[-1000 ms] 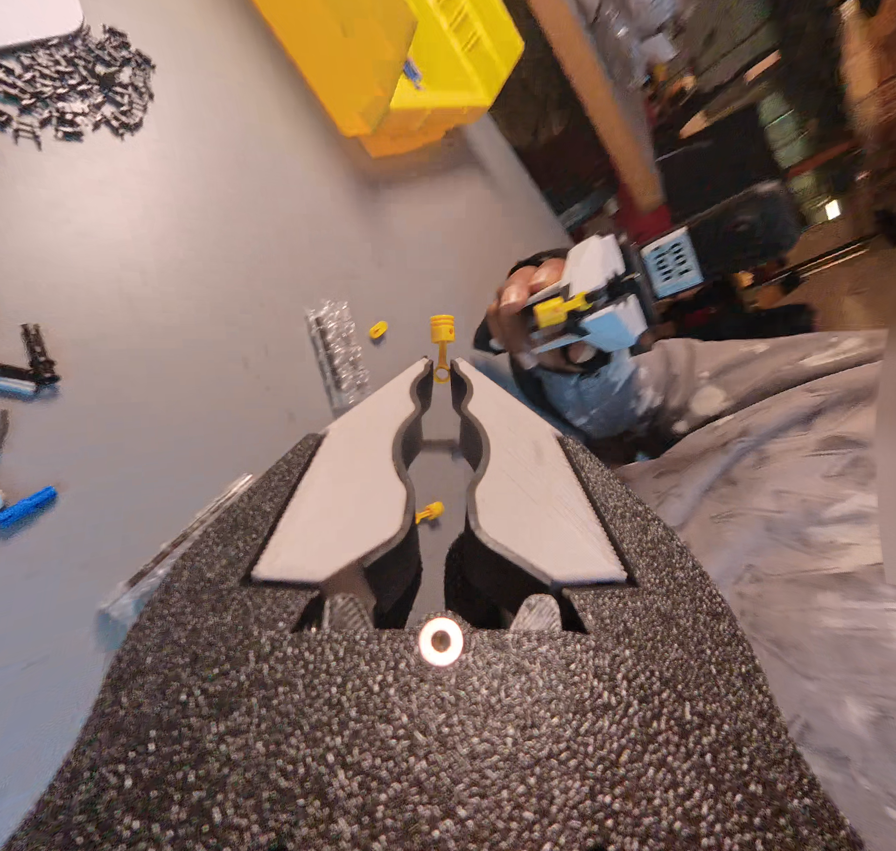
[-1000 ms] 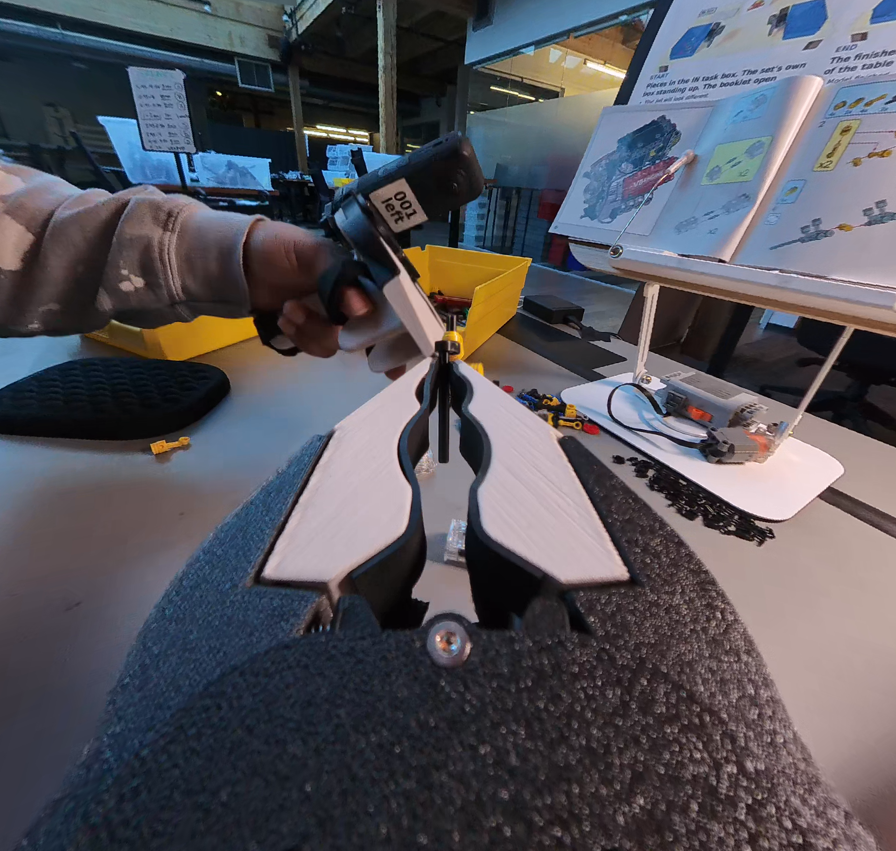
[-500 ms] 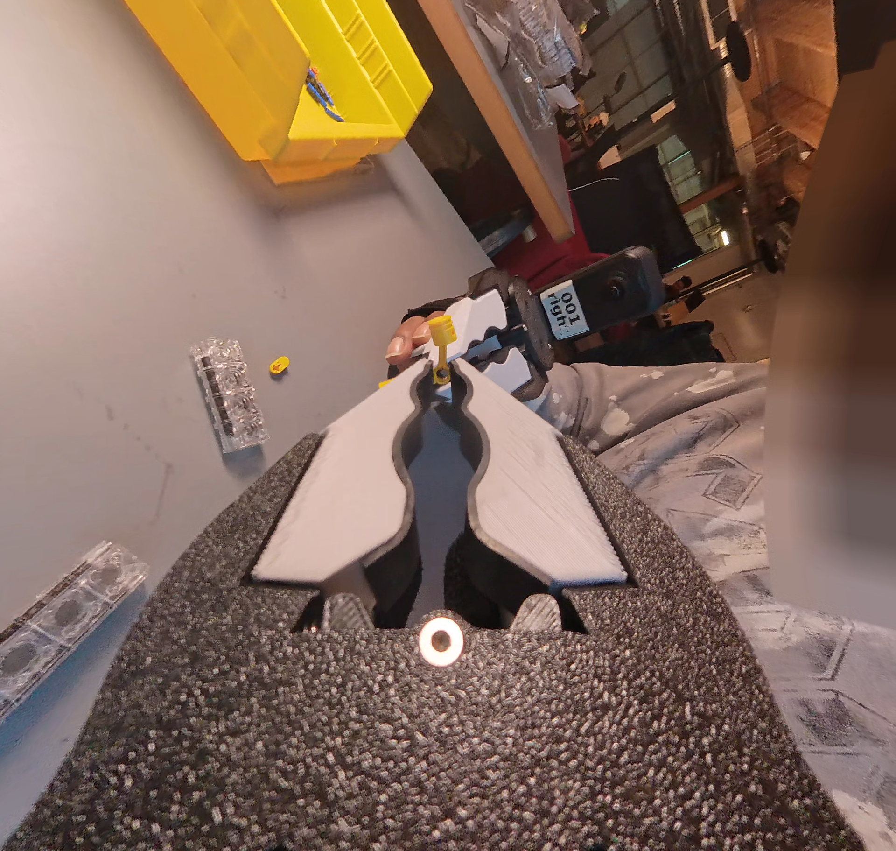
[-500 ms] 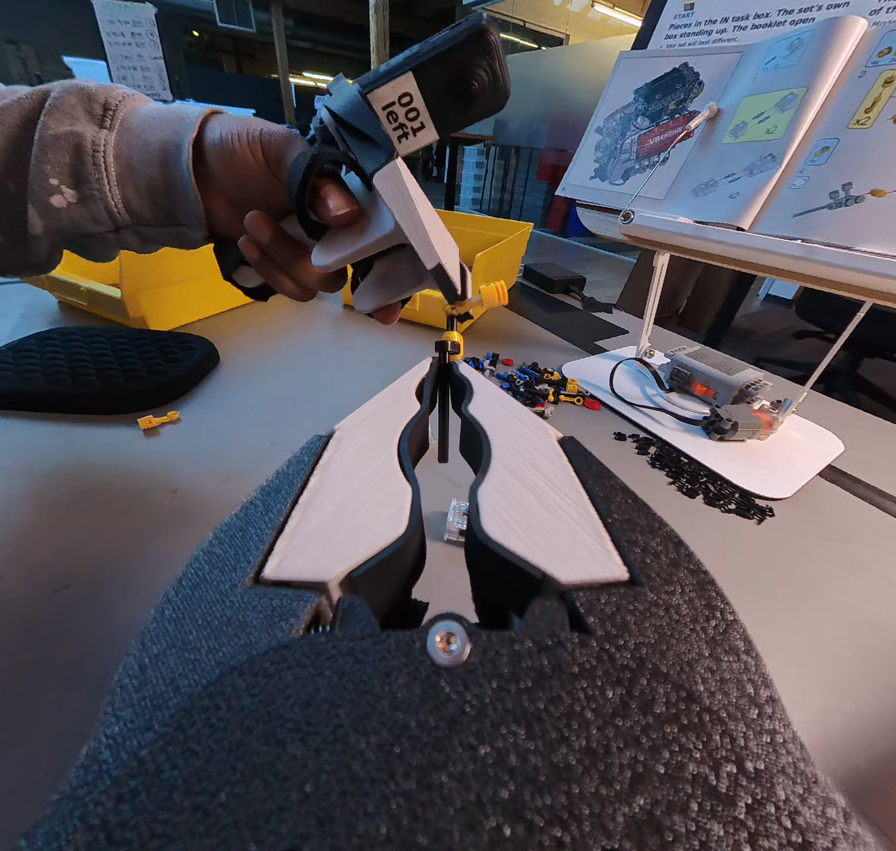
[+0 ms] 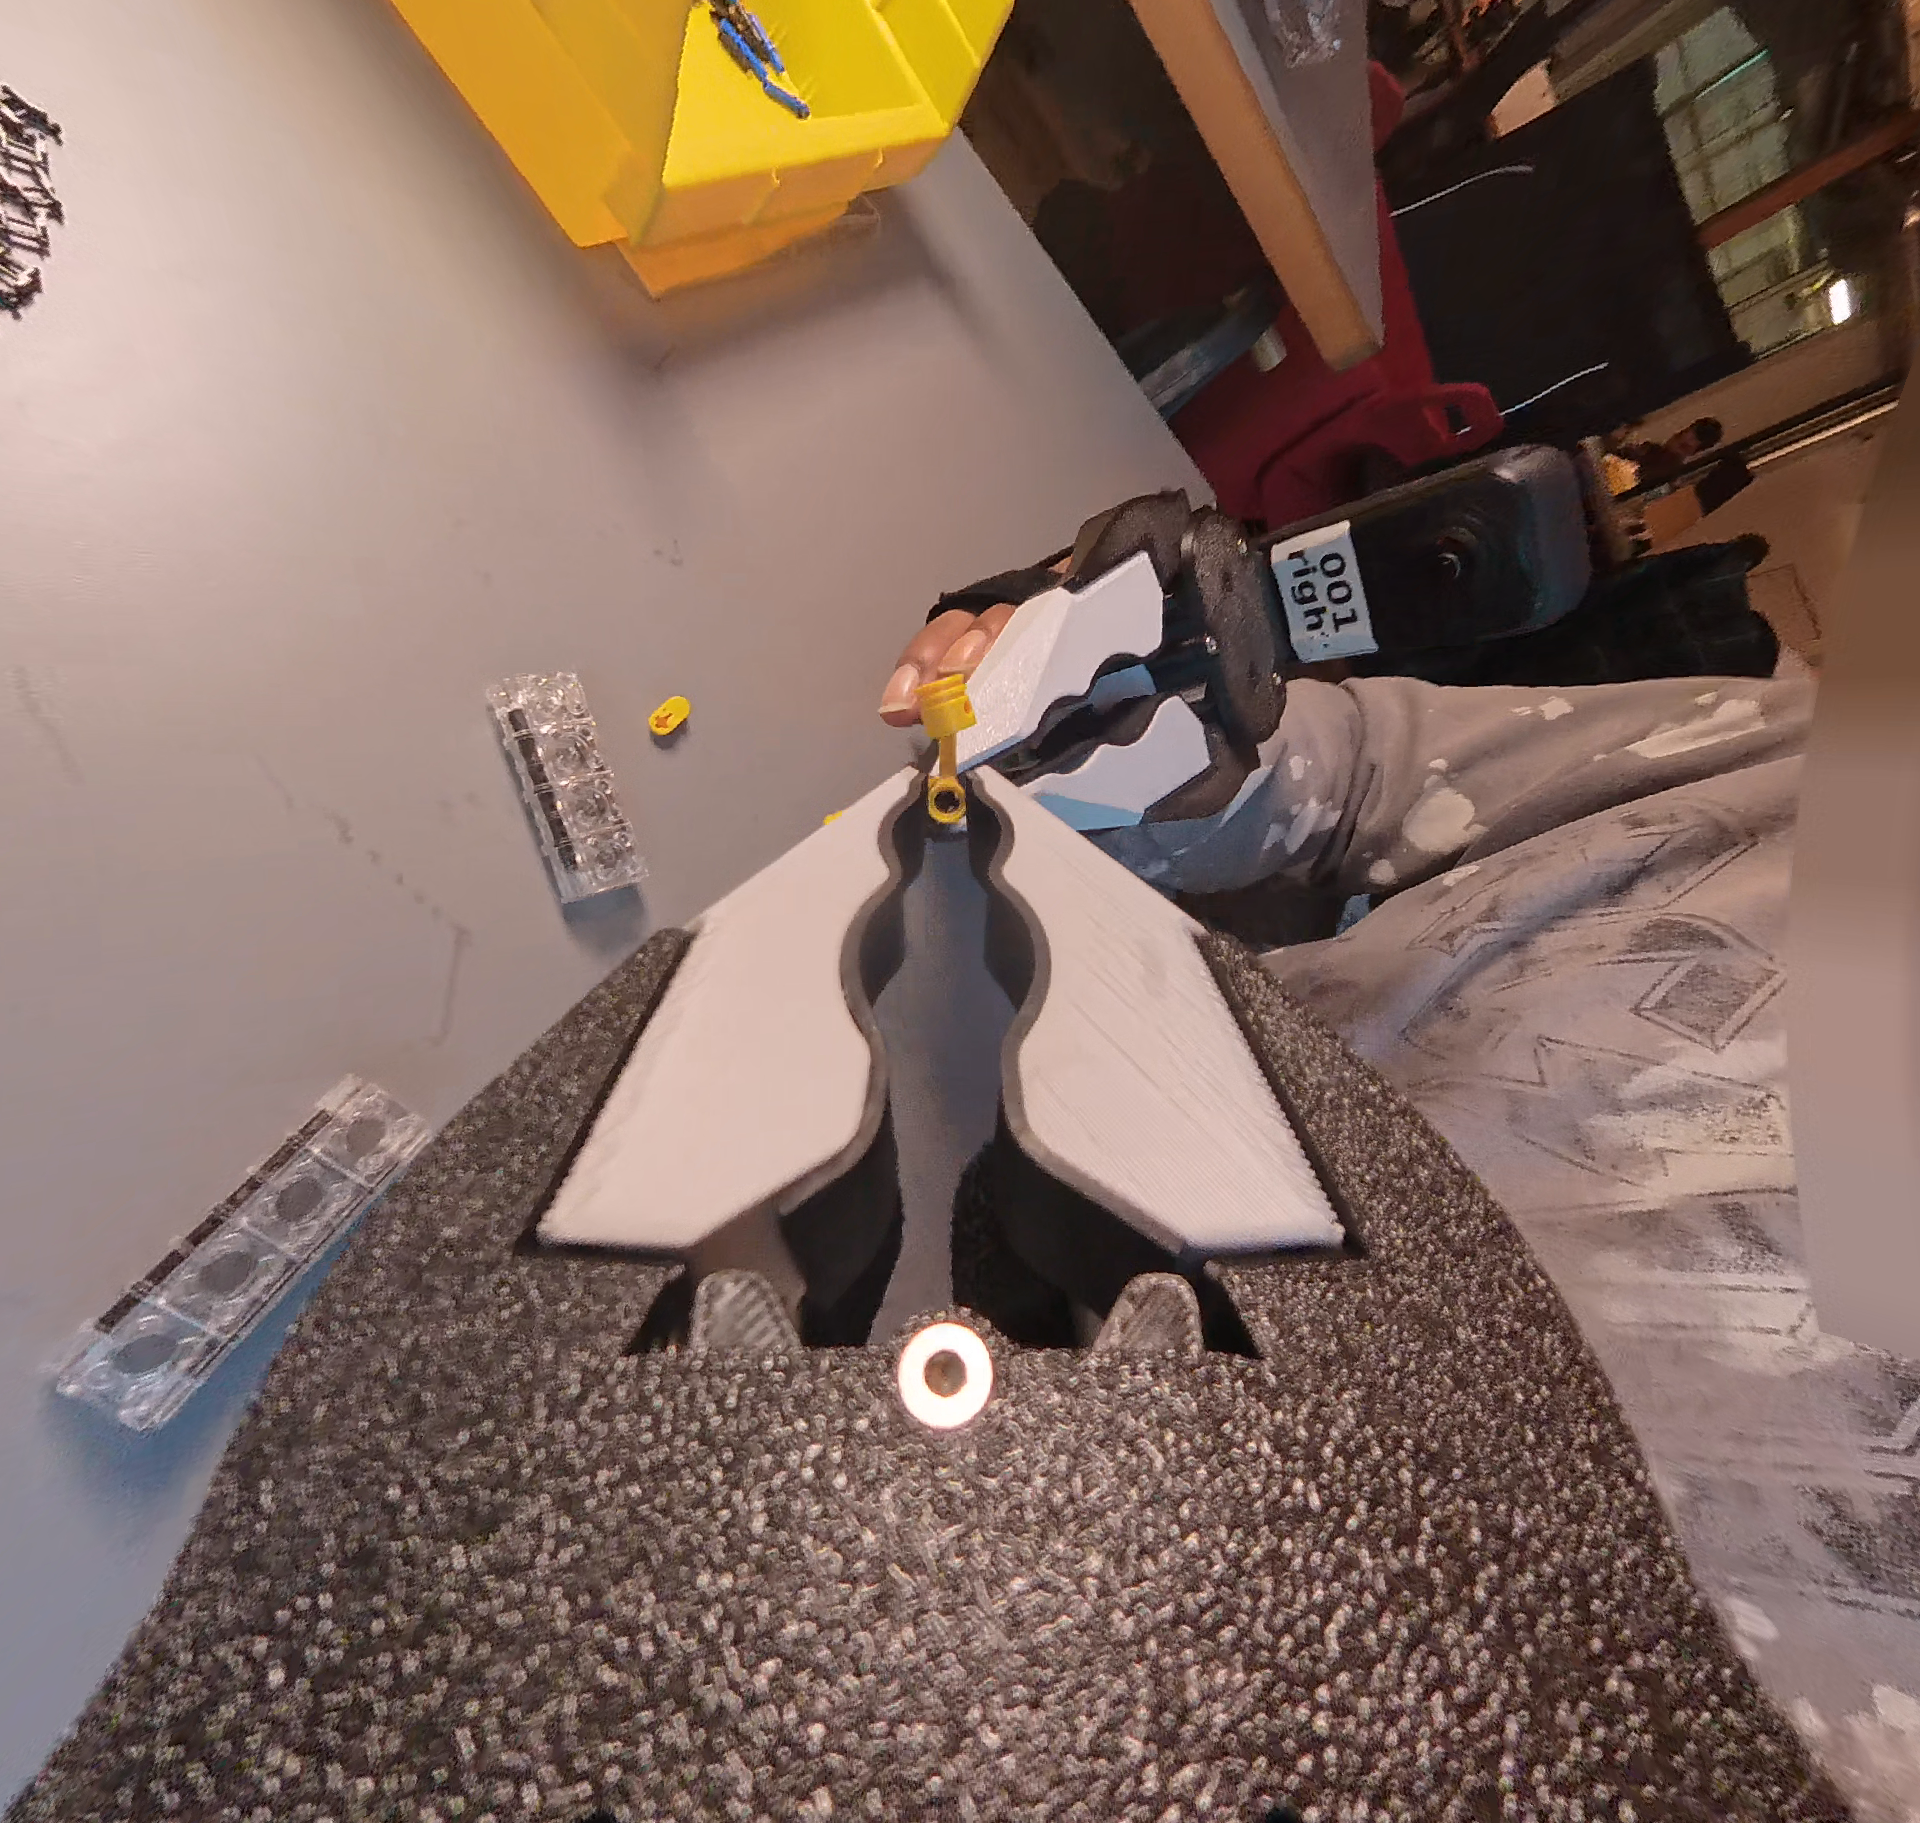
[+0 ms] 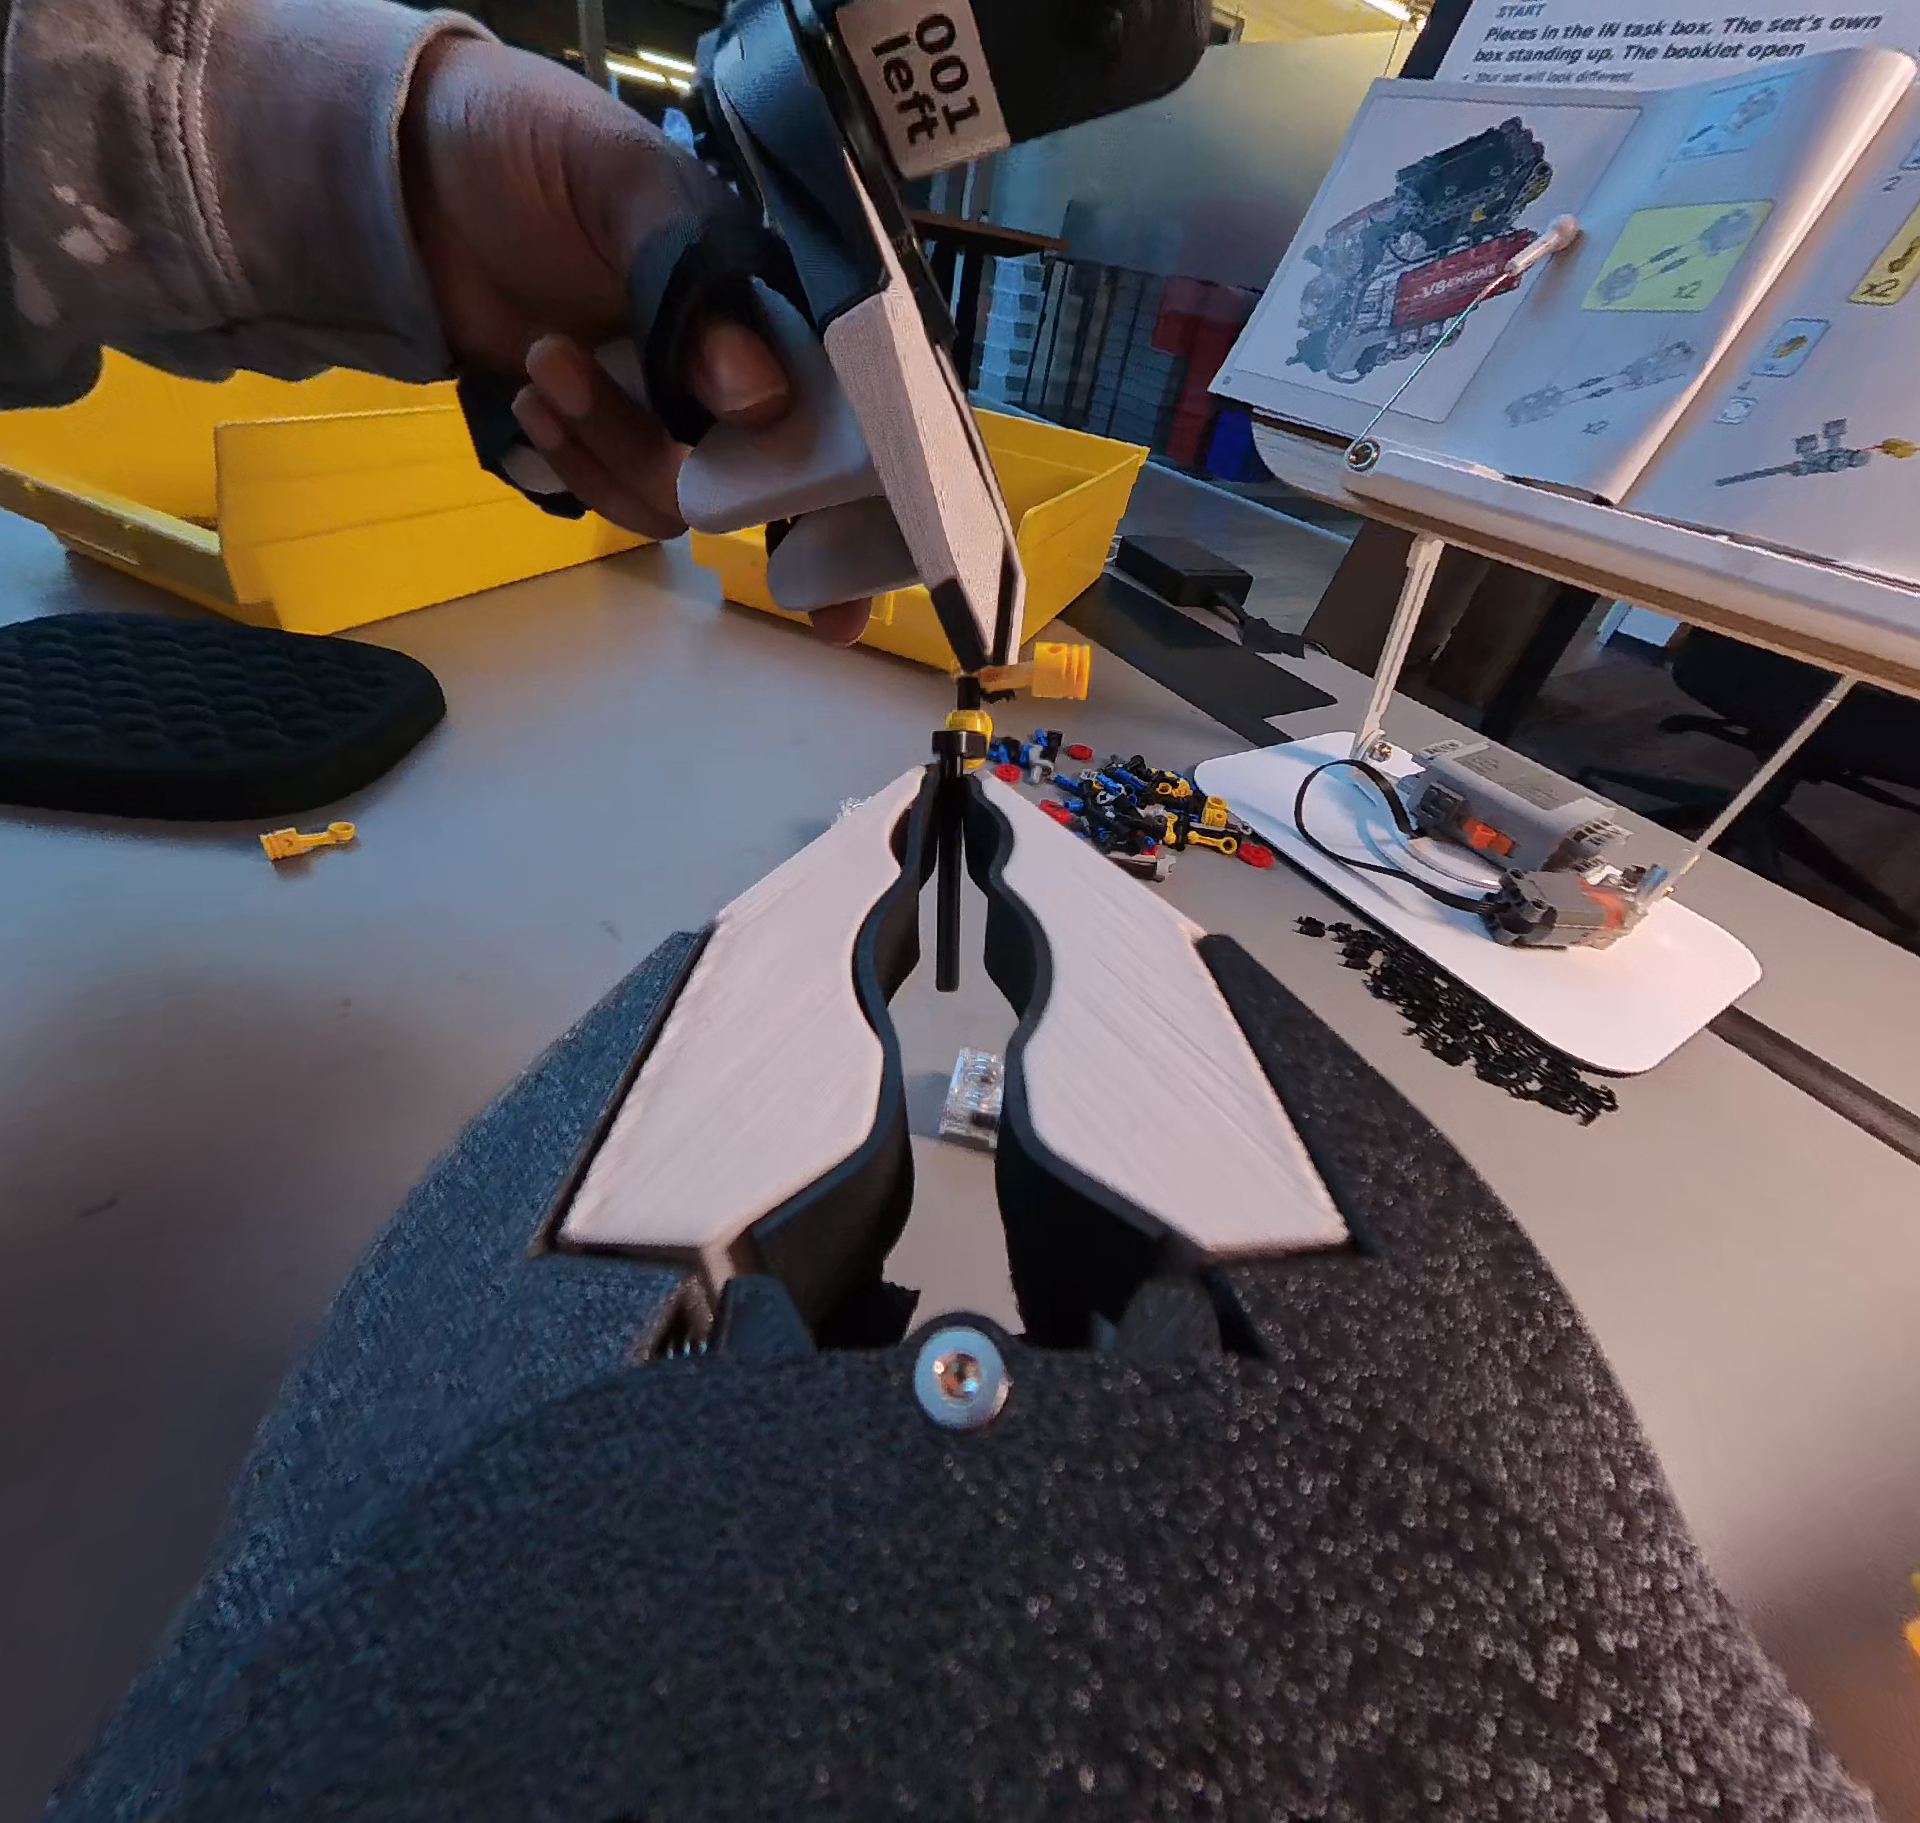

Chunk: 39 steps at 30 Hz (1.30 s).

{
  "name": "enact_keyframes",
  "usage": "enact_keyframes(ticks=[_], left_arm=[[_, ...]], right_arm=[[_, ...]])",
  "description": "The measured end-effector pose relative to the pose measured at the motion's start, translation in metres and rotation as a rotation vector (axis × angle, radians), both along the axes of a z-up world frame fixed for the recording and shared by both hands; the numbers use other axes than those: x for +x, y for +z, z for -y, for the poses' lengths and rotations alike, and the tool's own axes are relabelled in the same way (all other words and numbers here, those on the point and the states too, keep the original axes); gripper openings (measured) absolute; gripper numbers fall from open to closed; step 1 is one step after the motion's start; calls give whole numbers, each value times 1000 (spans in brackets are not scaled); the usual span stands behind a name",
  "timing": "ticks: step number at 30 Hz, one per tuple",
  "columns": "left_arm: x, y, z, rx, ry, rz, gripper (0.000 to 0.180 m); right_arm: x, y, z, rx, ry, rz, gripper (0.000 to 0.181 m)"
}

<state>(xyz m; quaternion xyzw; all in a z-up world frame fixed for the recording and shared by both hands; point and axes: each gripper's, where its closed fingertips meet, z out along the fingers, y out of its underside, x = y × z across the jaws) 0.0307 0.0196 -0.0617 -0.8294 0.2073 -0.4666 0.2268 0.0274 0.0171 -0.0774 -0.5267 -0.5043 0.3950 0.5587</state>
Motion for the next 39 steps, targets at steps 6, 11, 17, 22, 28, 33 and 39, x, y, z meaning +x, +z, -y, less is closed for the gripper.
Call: enact_keyframes(ticks=[6, 11, 17, 22, 28, 33, 39], left_arm=[[4, 3, 12, 143, -149, -151, 5], [13, 23, 18, 283, -222, -117, 5], [23, 51, 28, 440, -276, -69, 22], [12, 59, 25, 493, -240, -103, 22], [12, 52, 25, 486, -186, -45, 21], [2, 43, 23, 516, -111, -62, 20], [-46, -29, 29, 455, 8, -335, 18]], right_arm=[[0, 10, 12, -107, 113, -82, 3], [7, 29, 18, -211, 210, -217, 3], [15, 48, 24, -195, 250, -325, 3], [24, 60, 21, -234, 269, -399, 3], [29, 67, 19, -325, 309, -468, 3], [34, 70, 14, -335, 303, -492, 3], [34, 68, 10, -344, 296, -494, 3]])
